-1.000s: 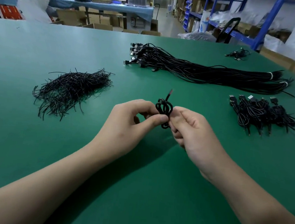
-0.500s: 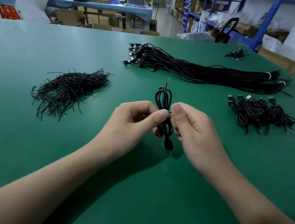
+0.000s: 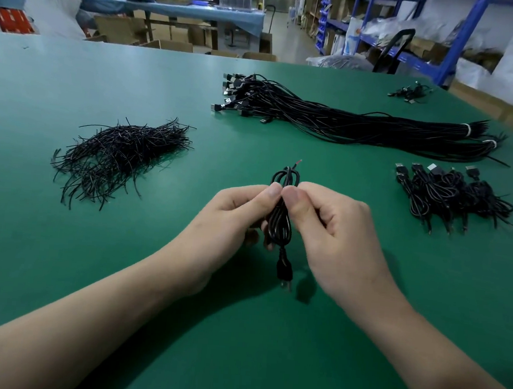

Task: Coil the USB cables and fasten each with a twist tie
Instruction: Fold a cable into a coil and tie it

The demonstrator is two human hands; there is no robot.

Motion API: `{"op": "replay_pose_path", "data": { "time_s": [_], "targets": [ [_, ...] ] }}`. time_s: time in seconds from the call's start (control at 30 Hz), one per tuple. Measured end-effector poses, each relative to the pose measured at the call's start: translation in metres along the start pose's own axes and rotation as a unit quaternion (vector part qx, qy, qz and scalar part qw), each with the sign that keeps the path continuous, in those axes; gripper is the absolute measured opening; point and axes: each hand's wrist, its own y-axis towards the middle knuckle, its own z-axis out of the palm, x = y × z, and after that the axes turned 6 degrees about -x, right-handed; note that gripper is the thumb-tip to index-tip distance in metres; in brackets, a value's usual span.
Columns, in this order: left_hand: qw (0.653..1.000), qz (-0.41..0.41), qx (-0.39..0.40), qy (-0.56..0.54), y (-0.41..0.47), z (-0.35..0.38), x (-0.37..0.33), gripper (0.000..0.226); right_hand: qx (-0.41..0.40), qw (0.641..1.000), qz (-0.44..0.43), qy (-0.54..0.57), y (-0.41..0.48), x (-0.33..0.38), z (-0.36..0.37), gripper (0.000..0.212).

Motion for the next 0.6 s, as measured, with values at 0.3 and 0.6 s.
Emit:
{"op": "replay_pose_path", "data": {
  "time_s": [0.3,0.6],
  "targets": [
    [0.998,0.024,-0.056,0.007,0.001,0.005,0.001,0.006,-0.026,0.994,0.070,0.081,0.005,-0.006,-0.001,0.046],
    [0.927,0.211,-0.111,0.289,0.000,-0.006,-0.003,0.009,0.023,0.972,0.169,0.162,0.002,-0.004,0.005,0.048]
  ]
}}
